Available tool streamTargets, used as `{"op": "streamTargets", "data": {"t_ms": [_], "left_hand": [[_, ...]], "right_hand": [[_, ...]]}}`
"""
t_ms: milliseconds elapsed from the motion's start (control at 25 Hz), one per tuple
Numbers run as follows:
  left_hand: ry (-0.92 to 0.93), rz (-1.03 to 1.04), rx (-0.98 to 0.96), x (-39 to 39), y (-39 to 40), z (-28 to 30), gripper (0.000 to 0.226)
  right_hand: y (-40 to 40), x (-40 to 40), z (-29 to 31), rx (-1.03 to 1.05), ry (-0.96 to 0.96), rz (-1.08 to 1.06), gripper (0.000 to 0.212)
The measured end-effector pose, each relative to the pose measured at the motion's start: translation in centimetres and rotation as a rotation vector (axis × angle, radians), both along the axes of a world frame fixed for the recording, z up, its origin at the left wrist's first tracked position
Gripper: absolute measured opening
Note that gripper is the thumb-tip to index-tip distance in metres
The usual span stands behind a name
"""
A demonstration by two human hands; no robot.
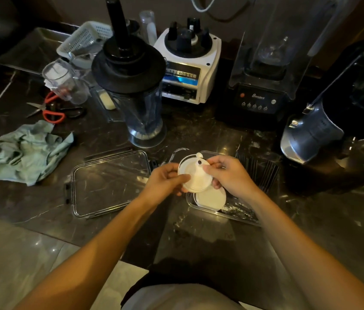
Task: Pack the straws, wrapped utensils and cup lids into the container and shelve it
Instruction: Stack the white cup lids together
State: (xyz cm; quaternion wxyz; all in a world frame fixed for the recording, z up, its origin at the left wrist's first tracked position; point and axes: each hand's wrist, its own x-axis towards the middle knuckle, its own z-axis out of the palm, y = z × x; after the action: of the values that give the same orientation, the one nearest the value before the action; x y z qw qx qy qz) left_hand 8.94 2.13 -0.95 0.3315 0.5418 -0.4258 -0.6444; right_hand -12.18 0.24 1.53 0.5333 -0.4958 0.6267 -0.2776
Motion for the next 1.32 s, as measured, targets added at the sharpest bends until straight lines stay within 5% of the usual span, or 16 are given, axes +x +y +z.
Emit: {"op": "streamTargets", "data": {"t_ms": [280, 440, 520, 720, 1160, 1320], "left_hand": [[-0.005, 0.196, 0.061, 3.9, 0.3, 0.3, 0.025], [0.005, 0.205, 0.089, 4.4, -0.1, 0.1, 0.02], [0.007, 0.166, 0.077, 3.9, -0.2, -0.2, 0.017], [0.022, 0.09, 0.083, 1.9, -0.1, -0.9, 0.019], [0.079, 0.095, 0.087, 1.1, -0.4, -0.3, 0.024], [0.069, 0.074, 0.092, 0.5, -0.3, -0.2, 0.033]], "right_hand": [[-0.7, 3.3, -0.9, 0.028, 0.049, 0.1, 0.019], [0.4, 0.4, -2.4, -0.027, 0.803, 0.361, 0.032], [1.4, -0.6, -3.0, 0.035, 0.948, 0.455, 0.036], [2.5, -1.4, -3.8, 0.085, 0.773, 0.292, 0.04], [3.0, -4.3, 0.0, 0.089, 0.216, -0.134, 0.005], [3.1, -5.6, 2.1, 0.05, -0.199, -0.368, 0.019]]}}
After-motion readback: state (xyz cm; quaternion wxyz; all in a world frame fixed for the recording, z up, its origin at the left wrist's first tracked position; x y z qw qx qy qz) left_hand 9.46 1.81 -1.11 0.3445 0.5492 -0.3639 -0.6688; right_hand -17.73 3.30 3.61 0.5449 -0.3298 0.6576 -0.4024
